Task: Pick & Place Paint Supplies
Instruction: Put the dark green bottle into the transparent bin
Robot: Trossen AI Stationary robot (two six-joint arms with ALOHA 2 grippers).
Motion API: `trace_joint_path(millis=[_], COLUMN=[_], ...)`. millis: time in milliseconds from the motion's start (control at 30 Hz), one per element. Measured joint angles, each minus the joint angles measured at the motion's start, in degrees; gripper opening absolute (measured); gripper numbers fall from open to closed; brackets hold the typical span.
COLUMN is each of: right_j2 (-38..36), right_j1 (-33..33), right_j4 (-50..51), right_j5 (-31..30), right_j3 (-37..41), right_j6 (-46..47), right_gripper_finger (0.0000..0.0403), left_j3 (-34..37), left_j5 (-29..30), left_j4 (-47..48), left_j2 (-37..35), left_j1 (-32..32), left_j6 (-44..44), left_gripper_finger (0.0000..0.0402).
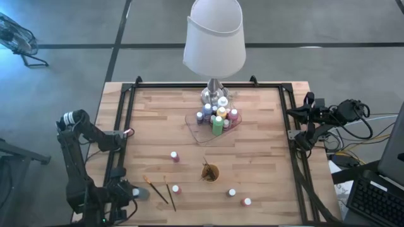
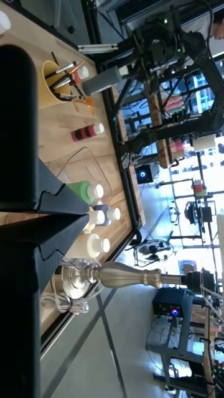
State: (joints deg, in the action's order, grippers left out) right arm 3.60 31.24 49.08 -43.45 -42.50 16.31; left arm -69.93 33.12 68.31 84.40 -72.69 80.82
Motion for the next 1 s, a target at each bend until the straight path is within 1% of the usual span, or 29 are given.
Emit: trace_joint_path(millis=[200, 367, 533, 833, 1000], right_j2=[0.0, 0.0, 0.0, 0.0, 0.0], right_j1=[0.0, 0.0, 0.0, 0.0, 0.0], right_j4=[0.0, 0.0, 0.0, 0.0, 0.0], right_j5=[0.0, 0.0, 0.0, 0.0, 0.0], right_j3=[0.0, 0.0, 0.0, 0.0, 0.0], right_j6=[0.0, 0.0, 0.0, 0.0, 0.0], right_gripper_finger=[0.0008, 0.0008, 0.0008, 0.0008, 0.0008], left_j3=[0.0, -0.2, -1.3, -1.6, -1.6], left_j5=[-0.3, -2.6, -2.5, 1.1, 5.5], left_j4=[0.0, 0.0, 0.5, 1.6, 2.6], left_j2=[-0.2, -1.2, -3.1, -7.7, -10.4], left_j1=[0.0, 0.0, 0.0, 1.1, 4.2], left_j6=[0.1, 0.2, -0.4, -5.2, -11.4], left_gripper_finger=[0.0131, 0.0130, 0.0130, 0.0130, 0.0130])
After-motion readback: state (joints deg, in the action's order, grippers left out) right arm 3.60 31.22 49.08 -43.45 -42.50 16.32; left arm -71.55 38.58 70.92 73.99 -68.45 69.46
